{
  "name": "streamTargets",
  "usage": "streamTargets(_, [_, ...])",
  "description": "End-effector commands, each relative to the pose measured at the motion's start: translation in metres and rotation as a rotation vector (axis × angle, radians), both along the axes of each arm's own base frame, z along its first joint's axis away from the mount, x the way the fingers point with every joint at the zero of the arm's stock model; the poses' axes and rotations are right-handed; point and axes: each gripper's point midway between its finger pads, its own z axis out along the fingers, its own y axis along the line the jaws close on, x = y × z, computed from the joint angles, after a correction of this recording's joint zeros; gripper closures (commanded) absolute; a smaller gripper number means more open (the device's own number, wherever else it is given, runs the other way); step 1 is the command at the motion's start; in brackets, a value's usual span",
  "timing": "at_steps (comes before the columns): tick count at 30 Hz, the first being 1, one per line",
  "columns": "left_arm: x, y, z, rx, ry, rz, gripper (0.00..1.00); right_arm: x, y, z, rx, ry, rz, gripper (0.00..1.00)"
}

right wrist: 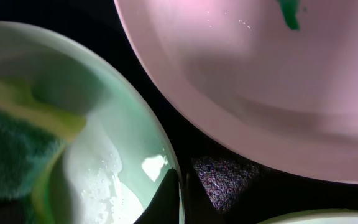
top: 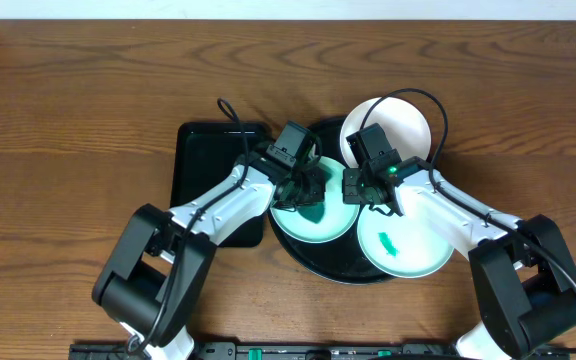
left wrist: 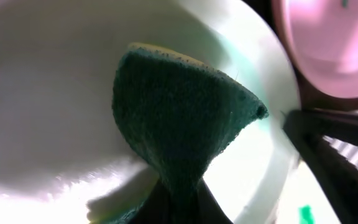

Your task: Clean dirty plates on tray and stack at the side

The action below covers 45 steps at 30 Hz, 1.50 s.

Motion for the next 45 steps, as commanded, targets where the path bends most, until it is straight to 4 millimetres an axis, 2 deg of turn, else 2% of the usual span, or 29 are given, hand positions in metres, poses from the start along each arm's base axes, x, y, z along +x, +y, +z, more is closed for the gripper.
streamTargets(1, [0.003,-0.014,0.045,-0.1,-0.067,-0.017,0.92,-0.006,0.014,-0.001,0.05,0.022,0.027,0.99])
streamTargets(5, [0.011,-0.007,0.076,-0.1,-0.166,0.01,0.92,-0.006,0.014,-0.001,0.05,0.022,0.027,0.99])
streamTargets(8, [0.017,0.005,0.087,-0.053,-0.22,0.05,0.92,-0.006,0.014,-0.001,0.049,0.021,0.027,0.99])
streamTargets(16, [0.013,0.054,0.066,0.191,-0.193,0.185,0.92,-0.006,0.014,-0.001,0.049,0.021,0.027,0.99])
streamTargets(20, [0.009,0.064,0.058,0.242,-0.18,0.195,0.92,-0.006,0.014,-0.001,0.049,0.021,0.027,0.99])
streamTargets(26, [0.007,0.065,0.043,0.265,-0.15,0.188,0.92,-0.006,0.014,-0.001,0.049,0.022,0.027,0.99])
streamTargets(36, [0.004,0.061,-0.01,0.308,-0.03,0.192,0.92,-0.006,0.014,-0.001,0.049,0.022,0.028,0.99])
streamTargets(39, [-0.001,0.048,-0.01,0.239,0.003,0.164,0.92,-0.006,0.015,-0.001,0.049,0.021,0.027,0.99])
streamTargets(45, [-0.005,0.011,0.002,0.044,0.042,0.095,0.92,-0.006,0.015,-0.001,0.05,0.021,0.028,0.99])
